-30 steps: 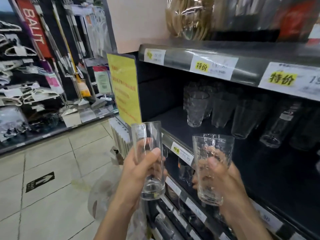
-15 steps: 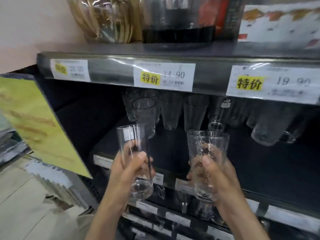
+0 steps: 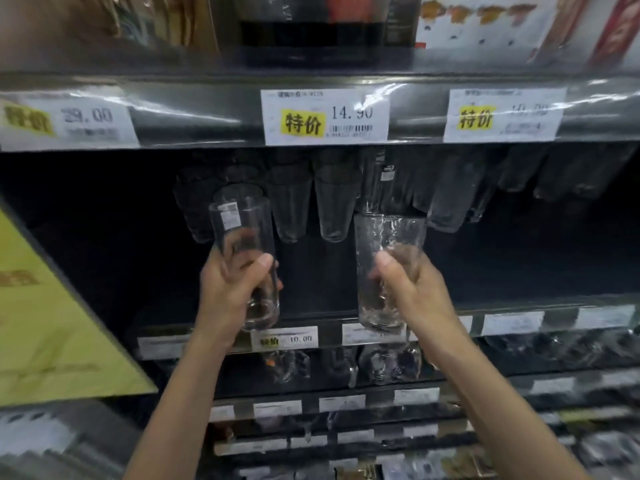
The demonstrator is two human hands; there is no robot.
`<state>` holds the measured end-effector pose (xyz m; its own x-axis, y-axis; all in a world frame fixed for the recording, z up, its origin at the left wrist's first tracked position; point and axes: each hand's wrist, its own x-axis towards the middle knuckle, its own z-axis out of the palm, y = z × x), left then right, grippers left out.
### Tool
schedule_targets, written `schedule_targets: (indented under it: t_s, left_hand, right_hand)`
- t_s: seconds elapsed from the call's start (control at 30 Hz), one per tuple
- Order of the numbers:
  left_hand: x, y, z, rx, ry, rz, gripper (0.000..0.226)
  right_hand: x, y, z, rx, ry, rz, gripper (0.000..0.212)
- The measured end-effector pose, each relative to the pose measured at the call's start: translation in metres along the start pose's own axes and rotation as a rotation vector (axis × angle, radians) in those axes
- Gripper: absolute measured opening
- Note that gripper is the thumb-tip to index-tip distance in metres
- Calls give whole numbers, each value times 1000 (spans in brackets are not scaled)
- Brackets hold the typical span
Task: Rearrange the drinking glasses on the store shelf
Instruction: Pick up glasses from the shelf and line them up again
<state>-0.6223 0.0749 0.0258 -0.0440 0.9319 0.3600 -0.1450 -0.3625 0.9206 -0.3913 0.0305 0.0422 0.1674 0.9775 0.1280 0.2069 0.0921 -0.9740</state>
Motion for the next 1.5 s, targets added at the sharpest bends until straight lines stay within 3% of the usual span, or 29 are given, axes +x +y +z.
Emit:
schedule_targets:
  t_s: [0.27,0.43,0.6,0.77,0.97,1.1,1.27,1.5]
  left_hand:
    - [14,-4,-40,11,3,44,71]
    - [19,-10,-50,-45,28,41,48]
    - [19,-9,-51,-43,-4,46,62]
    - [21,-12,-52,-63,4,34,60]
    - [22,-14,-51,-74,-24,80,53]
    - [21,-16,-50,-54,-29,77,43]
    - [20,-17,-51,-40,-32,78,53]
    - [19,-18,-51,-7,-36,54,56]
  right_hand:
    - [30,6,57,-95,9,-22,66]
    - [47,6,83,-129,12,6,55]
    - [63,5,99,-159,41,-25,60]
    - [72,6,110,-169,30,-8,63]
    - [77,13,121,-175,37,8,80]
    - [75,14,120,-180,40,-11,77]
    - [74,14,119,-185,28,-29,61]
    - [73,16,119,-183,28,-29,55]
